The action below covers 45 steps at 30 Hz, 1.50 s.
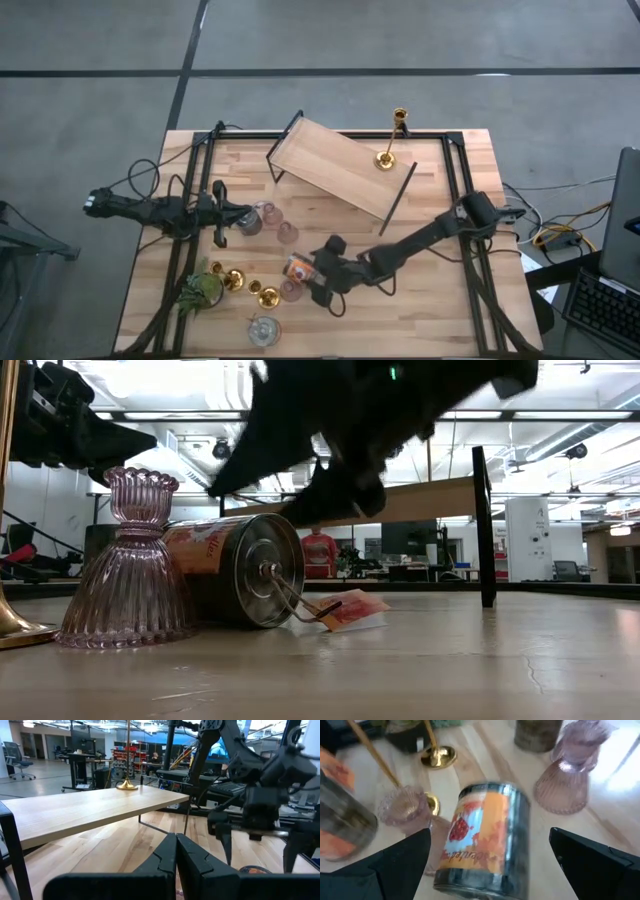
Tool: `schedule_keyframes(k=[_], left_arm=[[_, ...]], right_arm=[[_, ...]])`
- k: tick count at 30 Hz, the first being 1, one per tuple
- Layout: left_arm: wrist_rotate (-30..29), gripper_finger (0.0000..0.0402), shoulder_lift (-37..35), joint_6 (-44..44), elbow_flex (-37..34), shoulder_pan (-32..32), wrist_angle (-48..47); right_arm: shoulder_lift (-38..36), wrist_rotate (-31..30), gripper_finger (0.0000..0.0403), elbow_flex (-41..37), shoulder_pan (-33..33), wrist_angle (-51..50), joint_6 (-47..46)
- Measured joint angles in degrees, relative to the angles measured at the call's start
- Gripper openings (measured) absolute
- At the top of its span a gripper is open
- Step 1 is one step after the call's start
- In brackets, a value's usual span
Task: Pick & Place candle stick holders
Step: Put the bottom right silver scented candle on the shelf
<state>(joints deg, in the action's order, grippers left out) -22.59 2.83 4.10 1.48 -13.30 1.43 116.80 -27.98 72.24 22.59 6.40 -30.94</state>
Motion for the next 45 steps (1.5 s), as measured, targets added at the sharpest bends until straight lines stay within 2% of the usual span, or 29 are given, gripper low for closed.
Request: schedule_keyframes(k=[6,21,38,41,45], left_arm=[[0.0,0.0012,0.0,0.0,0.0,0.0,0.0],[0.0,0.0012,0.1,0.0,0.0,0.0,0.1],[0.0,0.0012,0.3,0.0,0.0,0.0,0.1],[0.0,0.0012,0.3,0.0,0.0,0.0,0.1],[0.0,0.0012,0.3,0.0,0.0,0.0,0.1]], right_arm=[[4.0,0.6,0.0400,1.7,-0.2,1.9,2.8],[7.8,3.8,0.0400,3.0,-1.1,1.4,5.1],[8.2,4.0,0.0400,3.0,-1.6,1.2,5.5],[8.2,4.0,0.0388,3.0,-1.7,1.3,5.8],[8.3,4.1,0.0345,3.0,-1.6,2.1,8.8]])
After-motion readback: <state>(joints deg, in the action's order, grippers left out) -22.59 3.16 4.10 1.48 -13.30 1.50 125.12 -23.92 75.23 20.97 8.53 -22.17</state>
